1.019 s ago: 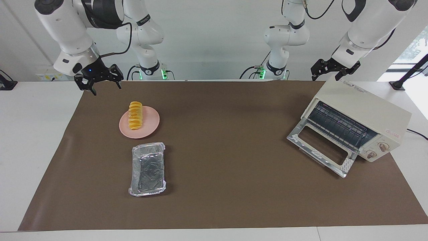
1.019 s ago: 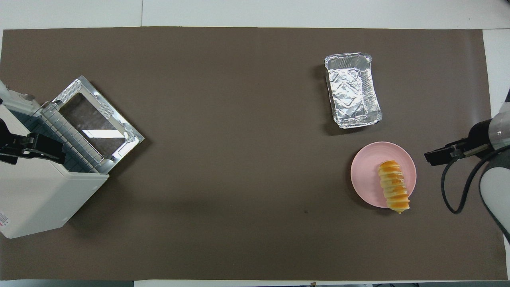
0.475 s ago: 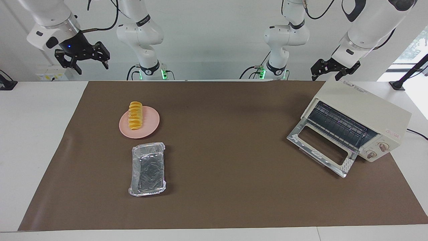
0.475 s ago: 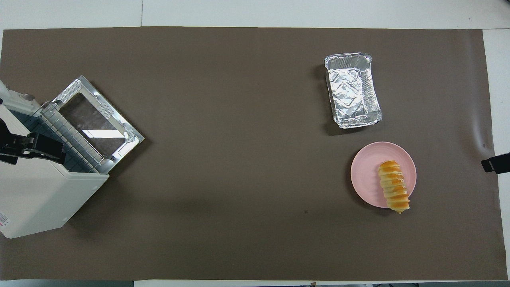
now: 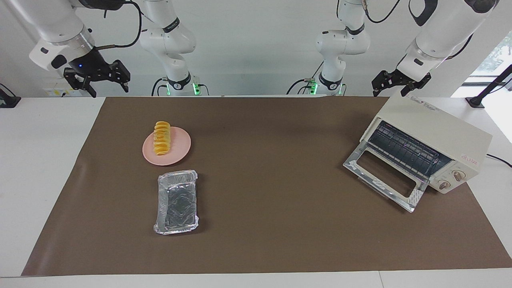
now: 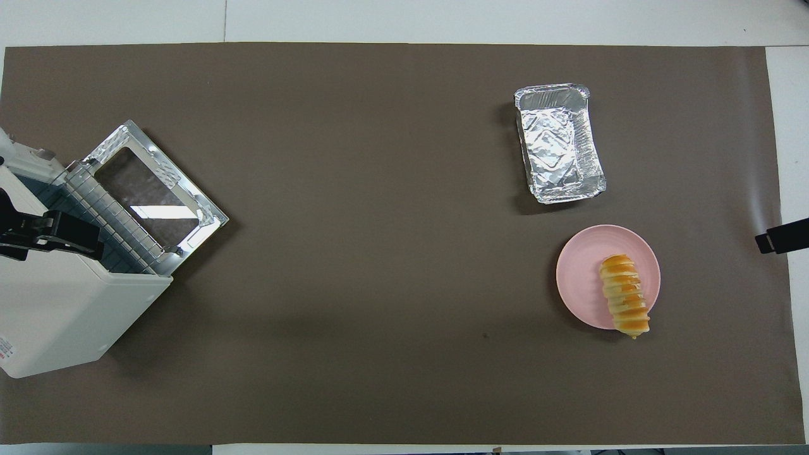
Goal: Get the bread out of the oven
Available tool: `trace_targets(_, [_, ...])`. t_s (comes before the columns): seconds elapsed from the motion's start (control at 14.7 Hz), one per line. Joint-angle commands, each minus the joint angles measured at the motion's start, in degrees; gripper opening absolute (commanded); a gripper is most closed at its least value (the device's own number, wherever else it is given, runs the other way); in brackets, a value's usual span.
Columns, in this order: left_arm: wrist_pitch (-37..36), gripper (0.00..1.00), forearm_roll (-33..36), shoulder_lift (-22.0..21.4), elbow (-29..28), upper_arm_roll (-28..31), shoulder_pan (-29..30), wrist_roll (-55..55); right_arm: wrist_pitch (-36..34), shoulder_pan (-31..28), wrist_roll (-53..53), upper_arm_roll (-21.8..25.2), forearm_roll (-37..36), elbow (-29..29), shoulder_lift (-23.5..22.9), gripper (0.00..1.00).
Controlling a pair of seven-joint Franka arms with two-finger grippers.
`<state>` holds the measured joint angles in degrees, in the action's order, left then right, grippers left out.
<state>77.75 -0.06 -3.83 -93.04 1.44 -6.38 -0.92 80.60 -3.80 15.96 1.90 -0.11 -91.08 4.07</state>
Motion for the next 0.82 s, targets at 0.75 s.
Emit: trace_targets(0.75, [0.8, 1.0, -0.4, -1.2, -1.1, 0.0, 0.5, 0.3, -1.4, -1.3, -1.0, -0.7, 0.2, 3.6, -1.6, 1.0])
